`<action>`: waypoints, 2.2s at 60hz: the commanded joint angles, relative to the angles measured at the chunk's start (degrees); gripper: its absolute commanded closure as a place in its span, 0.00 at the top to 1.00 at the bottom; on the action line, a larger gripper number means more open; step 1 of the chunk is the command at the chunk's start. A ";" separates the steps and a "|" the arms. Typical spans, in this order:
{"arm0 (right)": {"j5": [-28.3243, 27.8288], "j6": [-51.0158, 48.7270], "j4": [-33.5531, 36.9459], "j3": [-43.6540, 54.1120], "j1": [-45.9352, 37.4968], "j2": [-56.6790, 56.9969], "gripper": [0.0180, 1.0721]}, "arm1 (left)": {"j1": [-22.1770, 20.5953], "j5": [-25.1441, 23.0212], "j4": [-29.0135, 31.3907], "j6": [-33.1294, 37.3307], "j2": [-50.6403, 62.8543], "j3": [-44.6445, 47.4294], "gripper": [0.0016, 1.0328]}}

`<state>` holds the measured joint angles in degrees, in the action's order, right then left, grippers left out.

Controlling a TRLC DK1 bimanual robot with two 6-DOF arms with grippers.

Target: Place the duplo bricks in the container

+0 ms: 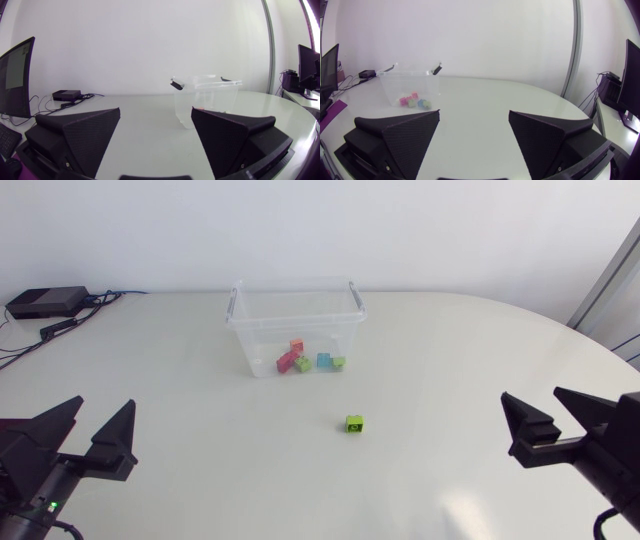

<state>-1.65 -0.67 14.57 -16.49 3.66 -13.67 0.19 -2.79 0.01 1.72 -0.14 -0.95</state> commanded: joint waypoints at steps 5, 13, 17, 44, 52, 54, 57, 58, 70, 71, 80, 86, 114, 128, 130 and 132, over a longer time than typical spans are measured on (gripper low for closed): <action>-0.20 3.92 4.33 -6.62 1.61 -9.44 0.95 | -0.27 -0.55 -0.63 0.66 -0.65 0.95 0.96; -0.55 7.26 7.93 -12.34 4.95 -19.73 0.95 | -0.27 -0.55 -0.63 0.57 -0.65 0.95 0.96; -0.90 9.10 9.69 -15.68 6.62 -26.58 0.95 | -0.27 -0.55 -0.63 0.57 -0.65 0.95 0.96; 3.85 19.74 15.93 -28.51 21.04 -51.81 0.95 | -0.27 -0.55 -0.63 0.57 -0.65 0.95 0.96; 3.94 20.09 19.09 -33.52 22.09 -60.42 0.95 | -0.27 -0.55 -0.63 0.57 -0.65 0.95 0.96; 3.94 20.44 19.18 -34.40 22.27 -62.00 0.95 | -0.27 -0.55 -0.63 0.66 -0.65 0.95 0.96; 3.94 20.79 19.09 -35.54 23.15 -64.55 0.95 | -0.27 -0.55 -0.63 0.66 -0.65 0.95 0.96; 4.02 20.97 19.18 -35.89 23.23 -65.08 0.95 | -0.27 -0.55 -0.63 0.66 -0.65 0.95 0.96; 4.11 22.82 19.36 -39.76 26.40 -75.36 0.95 | -0.27 -0.55 -0.63 0.66 -0.65 0.95 0.96; 4.11 22.90 19.36 -40.11 26.84 -75.98 0.95 | -0.27 -0.55 -0.63 0.57 -0.65 0.95 0.96; 4.11 24.57 20.59 -43.98 29.30 -82.74 0.95 | -0.27 -0.55 -0.63 0.66 -0.65 0.95 0.96; 4.02 24.75 21.91 -47.58 29.91 -87.40 0.95 | -0.27 -0.55 -0.63 0.57 -0.65 0.95 0.96; 5.08 28.00 25.16 -58.22 30.79 -99.36 0.91 | -0.27 -0.55 -0.63 0.66 -0.65 0.95 0.96; 5.61 28.79 26.92 -59.97 30.88 -101.47 0.85 | -0.27 -0.55 -0.63 0.66 -0.65 0.95 0.96; 5.61 28.97 27.00 -60.06 30.79 -101.47 0.81 | -0.27 -0.55 -0.63 0.66 -0.65 0.95 0.96; 5.61 29.06 27.00 -60.15 30.79 -101.47 0.79 | -0.27 -0.55 -0.63 0.66 -0.65 0.95 0.96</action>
<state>3.29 26.02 40.56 -75.46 34.04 -114.04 0.19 -2.76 0.01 1.72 -0.14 -0.95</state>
